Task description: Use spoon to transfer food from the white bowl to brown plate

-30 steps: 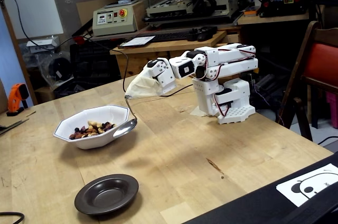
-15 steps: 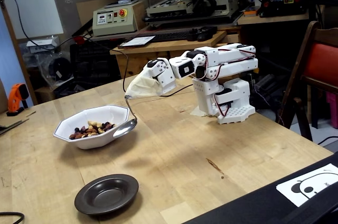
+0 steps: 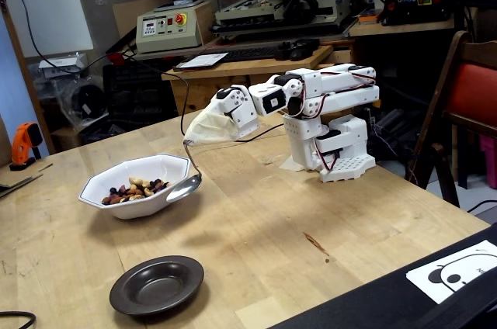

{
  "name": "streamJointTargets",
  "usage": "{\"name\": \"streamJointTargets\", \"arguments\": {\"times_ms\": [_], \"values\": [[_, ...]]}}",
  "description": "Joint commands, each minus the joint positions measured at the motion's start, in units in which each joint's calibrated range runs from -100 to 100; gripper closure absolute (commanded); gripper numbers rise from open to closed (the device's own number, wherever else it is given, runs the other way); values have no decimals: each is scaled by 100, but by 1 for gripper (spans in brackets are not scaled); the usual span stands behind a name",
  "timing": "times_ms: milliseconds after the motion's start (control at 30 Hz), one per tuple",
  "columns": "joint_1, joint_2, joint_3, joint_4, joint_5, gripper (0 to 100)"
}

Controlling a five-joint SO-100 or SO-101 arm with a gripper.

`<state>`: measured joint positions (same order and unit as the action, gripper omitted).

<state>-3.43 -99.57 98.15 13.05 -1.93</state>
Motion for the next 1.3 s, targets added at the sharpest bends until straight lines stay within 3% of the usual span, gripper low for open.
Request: {"name": "streamJointTargets", "arguments": {"times_ms": [0,933,1267], "values": [[39,8,-18,-135,15,96],[-5,17,-585,-71,0,96],[-5,17,-2125,1762,-15,96]]}}
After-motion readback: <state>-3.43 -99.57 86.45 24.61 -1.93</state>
